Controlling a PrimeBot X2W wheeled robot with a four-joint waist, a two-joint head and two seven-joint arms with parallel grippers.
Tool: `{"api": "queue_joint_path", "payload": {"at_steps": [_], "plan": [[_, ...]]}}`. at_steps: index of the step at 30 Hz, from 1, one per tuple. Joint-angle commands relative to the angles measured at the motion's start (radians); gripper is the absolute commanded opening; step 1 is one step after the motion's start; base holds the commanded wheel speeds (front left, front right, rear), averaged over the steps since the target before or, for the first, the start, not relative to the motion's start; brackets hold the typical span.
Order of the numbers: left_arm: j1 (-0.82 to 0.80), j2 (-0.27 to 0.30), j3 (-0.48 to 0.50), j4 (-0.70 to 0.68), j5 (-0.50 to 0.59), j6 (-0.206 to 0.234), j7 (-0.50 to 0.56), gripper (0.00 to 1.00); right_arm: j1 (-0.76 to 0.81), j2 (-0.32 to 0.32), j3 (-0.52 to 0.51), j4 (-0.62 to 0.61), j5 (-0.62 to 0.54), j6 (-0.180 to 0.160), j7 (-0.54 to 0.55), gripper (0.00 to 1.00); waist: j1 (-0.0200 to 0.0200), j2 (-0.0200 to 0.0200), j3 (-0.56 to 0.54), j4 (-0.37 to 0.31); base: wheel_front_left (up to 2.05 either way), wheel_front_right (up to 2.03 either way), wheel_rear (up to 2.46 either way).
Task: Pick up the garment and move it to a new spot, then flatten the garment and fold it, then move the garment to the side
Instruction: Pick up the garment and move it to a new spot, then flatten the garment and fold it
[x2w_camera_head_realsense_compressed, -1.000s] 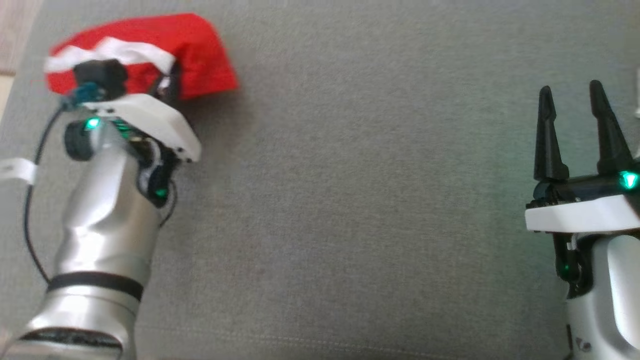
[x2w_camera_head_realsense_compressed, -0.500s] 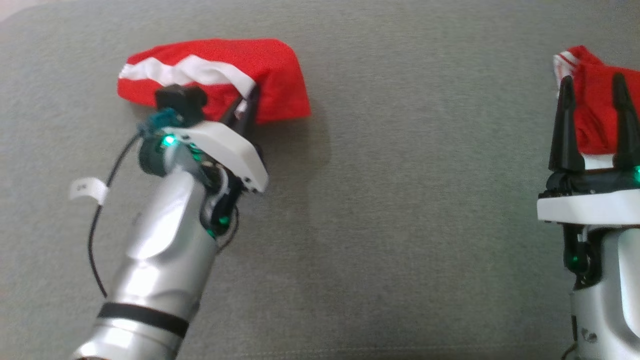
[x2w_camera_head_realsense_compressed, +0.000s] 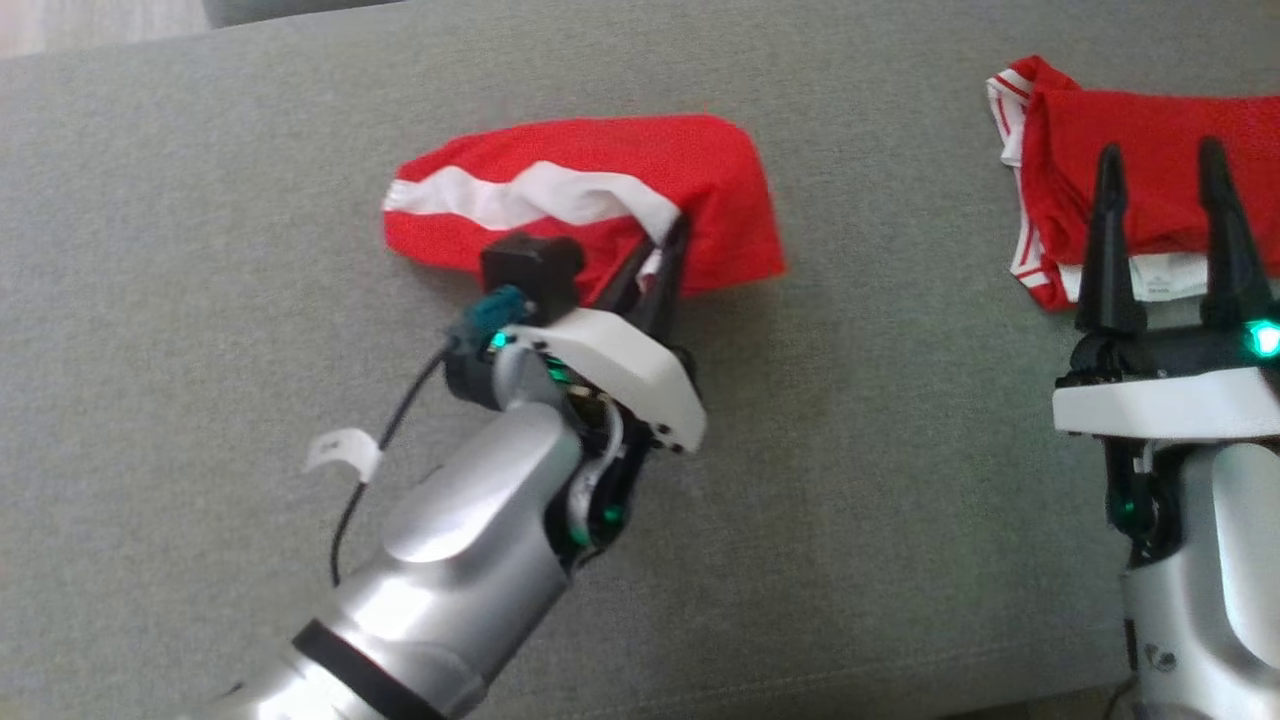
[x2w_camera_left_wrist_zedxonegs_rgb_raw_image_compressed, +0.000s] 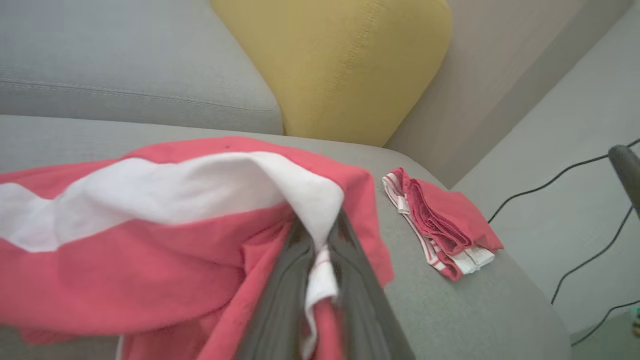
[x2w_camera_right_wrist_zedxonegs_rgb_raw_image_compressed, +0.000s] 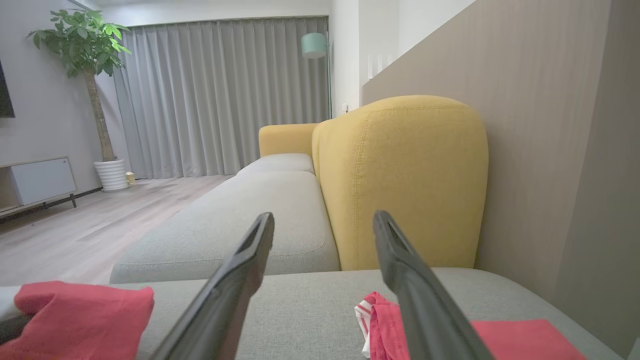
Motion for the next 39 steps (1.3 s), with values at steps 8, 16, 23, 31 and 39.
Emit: {"api": "queue_joint_path", "payload": {"at_steps": [8,16,23,31,39], "plan": [[-0.089,0.014,-0.088,-0.031,-0.089,0.062,-0.041,1.00,-0.029,0.016,0.025,-0.011,0.004,-0.001,-0.022,1.00,0.0001,0.0000,0.006,-0.013,0.00,0.00,0.00],[-0.091,0.015,0.074,-0.045,0.020,0.065,-0.043,1.00,-0.017,0.016,0.011,-0.005,-0.002,-0.001,-0.025,1.00,0.0001,0.0000,-0.015,0.045,0.00,0.00,0.00],[-0.001,0.115,0.285,-0.098,0.190,-0.004,-0.043,1.00,0.020,0.003,0.028,0.000,-0.003,-0.001,-0.022,1.00,0.0001,0.0000,-0.056,0.119,0.00,0.00,0.00],[0.251,0.180,0.516,-0.196,0.307,-0.068,-0.043,1.00,0.086,0.008,0.048,0.023,0.005,-0.001,-0.015,1.00,0.0001,0.0000,-0.085,0.179,0.00,0.00,0.00],[0.403,0.085,0.693,-0.265,0.391,-0.166,-0.043,1.00,0.120,0.005,0.064,0.046,0.010,-0.001,-0.017,1.00,0.0001,0.0000,-0.081,0.202,0.00,0.00,0.00]]}}
